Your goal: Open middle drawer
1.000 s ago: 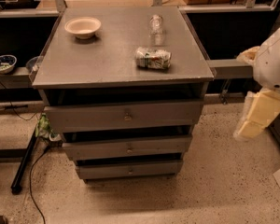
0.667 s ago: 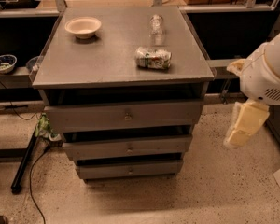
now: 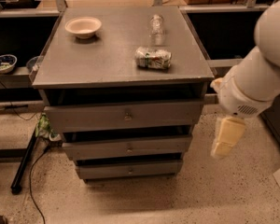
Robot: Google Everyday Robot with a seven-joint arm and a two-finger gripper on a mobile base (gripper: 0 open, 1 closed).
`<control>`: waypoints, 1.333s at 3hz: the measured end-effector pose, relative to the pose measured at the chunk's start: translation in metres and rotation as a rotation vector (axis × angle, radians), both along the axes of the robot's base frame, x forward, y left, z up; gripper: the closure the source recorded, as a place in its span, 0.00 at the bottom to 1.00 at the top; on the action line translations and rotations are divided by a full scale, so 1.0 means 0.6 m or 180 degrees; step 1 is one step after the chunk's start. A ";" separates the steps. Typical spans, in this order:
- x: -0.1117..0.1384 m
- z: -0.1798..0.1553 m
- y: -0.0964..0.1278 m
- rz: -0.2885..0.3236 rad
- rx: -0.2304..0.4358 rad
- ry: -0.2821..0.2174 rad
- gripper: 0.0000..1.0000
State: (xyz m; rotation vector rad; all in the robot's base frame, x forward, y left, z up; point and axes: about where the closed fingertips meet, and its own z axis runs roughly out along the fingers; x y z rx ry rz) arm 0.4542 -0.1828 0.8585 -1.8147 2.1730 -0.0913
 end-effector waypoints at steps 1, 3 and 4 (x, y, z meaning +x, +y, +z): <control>0.009 -0.061 0.009 0.0116 -0.0065 0.0294 0.00; 0.005 -0.098 0.022 0.0103 0.0080 0.0274 0.00; 0.017 -0.150 0.036 0.0041 0.0167 0.0198 0.00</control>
Offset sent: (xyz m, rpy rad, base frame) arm 0.0048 0.0047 -0.0318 -0.0199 0.0812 0.0322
